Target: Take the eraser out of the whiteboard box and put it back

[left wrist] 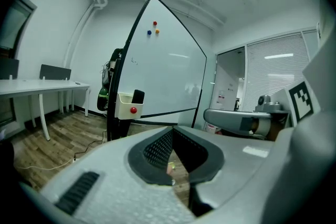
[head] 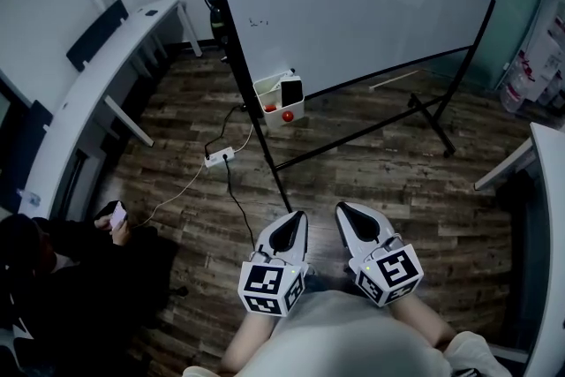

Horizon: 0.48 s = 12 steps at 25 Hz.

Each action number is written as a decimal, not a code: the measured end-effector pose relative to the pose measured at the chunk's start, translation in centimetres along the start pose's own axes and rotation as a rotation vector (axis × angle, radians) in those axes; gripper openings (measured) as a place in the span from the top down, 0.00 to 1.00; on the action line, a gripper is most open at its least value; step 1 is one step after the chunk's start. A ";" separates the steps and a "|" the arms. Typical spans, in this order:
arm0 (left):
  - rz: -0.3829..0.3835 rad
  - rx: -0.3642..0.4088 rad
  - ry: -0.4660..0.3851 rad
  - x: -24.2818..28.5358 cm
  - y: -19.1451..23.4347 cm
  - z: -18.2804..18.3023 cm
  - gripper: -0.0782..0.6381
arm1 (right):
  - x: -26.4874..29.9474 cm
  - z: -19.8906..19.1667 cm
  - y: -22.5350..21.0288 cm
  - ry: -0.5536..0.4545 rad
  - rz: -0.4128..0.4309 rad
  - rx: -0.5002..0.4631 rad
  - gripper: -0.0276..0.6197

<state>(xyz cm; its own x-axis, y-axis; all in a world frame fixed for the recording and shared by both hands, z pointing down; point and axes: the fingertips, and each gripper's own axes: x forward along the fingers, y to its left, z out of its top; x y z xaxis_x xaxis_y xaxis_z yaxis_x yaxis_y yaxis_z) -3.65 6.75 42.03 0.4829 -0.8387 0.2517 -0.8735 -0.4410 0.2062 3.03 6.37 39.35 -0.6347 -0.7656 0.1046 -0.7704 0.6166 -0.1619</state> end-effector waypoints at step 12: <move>-0.007 0.011 0.009 5.3 7.8 3.0 0.88 | 9.2 2.3 -3.2 -0.025 -0.045 -0.028 0.95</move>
<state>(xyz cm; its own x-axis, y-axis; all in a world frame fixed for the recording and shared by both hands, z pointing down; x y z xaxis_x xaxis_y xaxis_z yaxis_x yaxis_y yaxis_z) -8.10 -2.08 42.17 0.4891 -0.8329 0.2590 -0.8709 -0.4499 0.1979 -0.19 -3.04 38.54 -0.5980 -0.7968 0.0862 -0.7997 0.5860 -0.1305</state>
